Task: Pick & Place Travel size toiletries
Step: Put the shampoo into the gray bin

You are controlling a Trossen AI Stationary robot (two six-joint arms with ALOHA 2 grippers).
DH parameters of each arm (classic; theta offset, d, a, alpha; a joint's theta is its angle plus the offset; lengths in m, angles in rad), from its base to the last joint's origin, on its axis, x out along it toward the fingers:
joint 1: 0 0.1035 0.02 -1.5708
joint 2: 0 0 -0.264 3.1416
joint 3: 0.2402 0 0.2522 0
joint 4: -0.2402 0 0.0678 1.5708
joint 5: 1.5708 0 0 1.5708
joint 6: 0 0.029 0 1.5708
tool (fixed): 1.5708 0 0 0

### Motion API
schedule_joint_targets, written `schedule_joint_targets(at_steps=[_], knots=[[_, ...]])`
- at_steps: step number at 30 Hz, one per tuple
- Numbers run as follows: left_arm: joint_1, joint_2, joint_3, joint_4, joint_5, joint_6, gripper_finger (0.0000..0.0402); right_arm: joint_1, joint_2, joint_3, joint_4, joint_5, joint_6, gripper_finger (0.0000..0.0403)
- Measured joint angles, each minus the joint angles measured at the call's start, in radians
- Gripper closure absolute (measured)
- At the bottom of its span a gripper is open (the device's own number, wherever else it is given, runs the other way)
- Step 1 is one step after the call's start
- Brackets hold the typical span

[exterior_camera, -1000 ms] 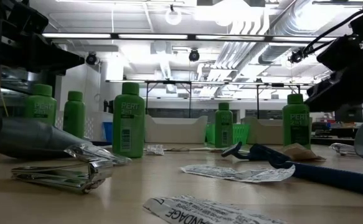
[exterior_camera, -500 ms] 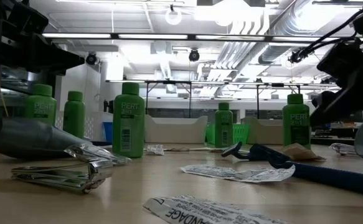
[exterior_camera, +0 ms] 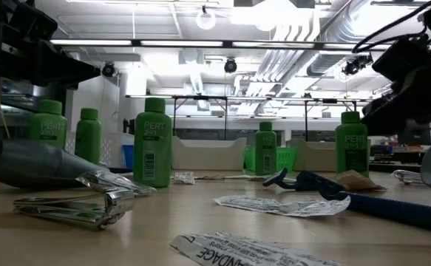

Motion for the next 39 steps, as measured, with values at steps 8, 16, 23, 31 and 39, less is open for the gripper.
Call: schedule_joint_targets(at_steps=[8,16,23,31,39], knots=[[0.000,0.000,0.000,0.000,0.000,0.000,0.0311,0.000,0.109,0.002,0.115,0.043,-0.043,0.0097],[0.000,0.000,0.000,0.000,0.000,0.000,0.0311,0.000,0.226,0.002,0.264,0.057,-0.046,0.0098],[0.000,0.000,0.000,0.000,0.000,0.000,0.0311,0.000,0.243,0.002,0.301,0.057,-0.046,0.0100],[0.000,0.000,0.000,0.000,0.000,0.000,0.0311,0.000,0.242,0.002,0.330,0.045,-0.048,0.0154],[0.000,0.000,0.000,0.000,0.000,0.000,0.0311,0.000,0.242,0.002,0.313,0.047,-0.049,0.0212]])
